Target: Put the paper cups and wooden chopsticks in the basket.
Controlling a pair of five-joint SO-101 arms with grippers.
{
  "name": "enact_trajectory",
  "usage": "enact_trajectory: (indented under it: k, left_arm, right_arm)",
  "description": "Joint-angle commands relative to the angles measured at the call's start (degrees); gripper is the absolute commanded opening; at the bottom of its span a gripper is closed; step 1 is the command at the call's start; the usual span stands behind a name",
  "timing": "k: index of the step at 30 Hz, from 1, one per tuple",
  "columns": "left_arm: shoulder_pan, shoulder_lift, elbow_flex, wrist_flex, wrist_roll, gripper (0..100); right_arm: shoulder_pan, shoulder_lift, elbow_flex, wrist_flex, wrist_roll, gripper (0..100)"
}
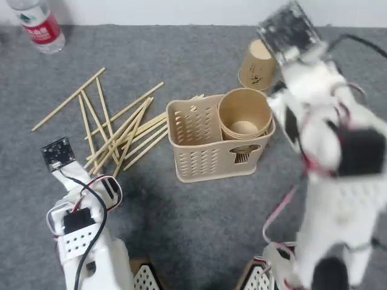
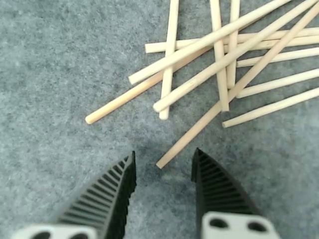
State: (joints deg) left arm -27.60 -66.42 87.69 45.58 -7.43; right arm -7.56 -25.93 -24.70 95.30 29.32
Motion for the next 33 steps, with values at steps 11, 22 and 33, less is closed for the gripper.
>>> enact_trajectory:
  k: [11, 22, 33]
  left_arm:
    - [0.09, -0.62, -0.48, -1.14, 0.18, 17]
    - [0.26, -0.62, -0.48, -1.23, 0.35, 17]
    - [0.35, -0.62, -0.40, -1.23, 0.18, 17]
  right_arm:
    - [26.68, -22.99, 48.62, -20.09, -24.00, 2.3]
    - [21.23, -36.70, 98.37, -59.82, -24.00, 1.2]
    - [19.21, -37.76, 109.98, -70.90, -23.91, 1.2]
